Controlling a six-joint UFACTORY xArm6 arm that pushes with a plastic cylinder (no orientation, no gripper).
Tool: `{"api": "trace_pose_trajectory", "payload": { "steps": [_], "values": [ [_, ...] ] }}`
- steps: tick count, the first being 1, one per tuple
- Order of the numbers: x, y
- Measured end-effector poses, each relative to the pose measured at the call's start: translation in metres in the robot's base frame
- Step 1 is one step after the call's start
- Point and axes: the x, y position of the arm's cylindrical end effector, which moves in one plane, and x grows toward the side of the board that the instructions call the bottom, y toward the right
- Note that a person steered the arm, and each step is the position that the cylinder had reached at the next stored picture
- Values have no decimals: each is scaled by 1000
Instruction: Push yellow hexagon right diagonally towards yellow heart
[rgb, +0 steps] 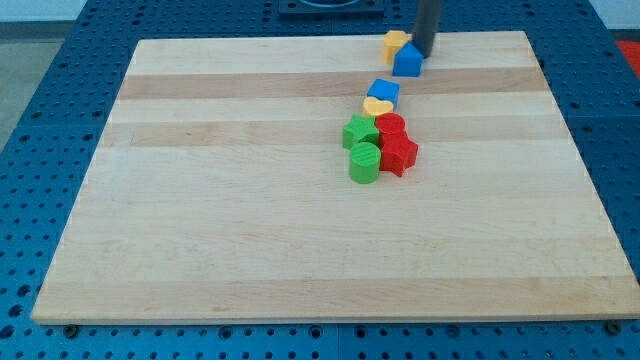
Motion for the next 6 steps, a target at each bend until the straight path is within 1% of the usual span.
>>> {"api": "trace_pose_trajectory", "payload": {
  "steps": [1,2,3,4,5,6],
  "values": [
    [0,-39],
    [0,-29],
    [-8,18],
    [-39,21],
    [-42,-23],
    [-23,-103]
  ]
}}
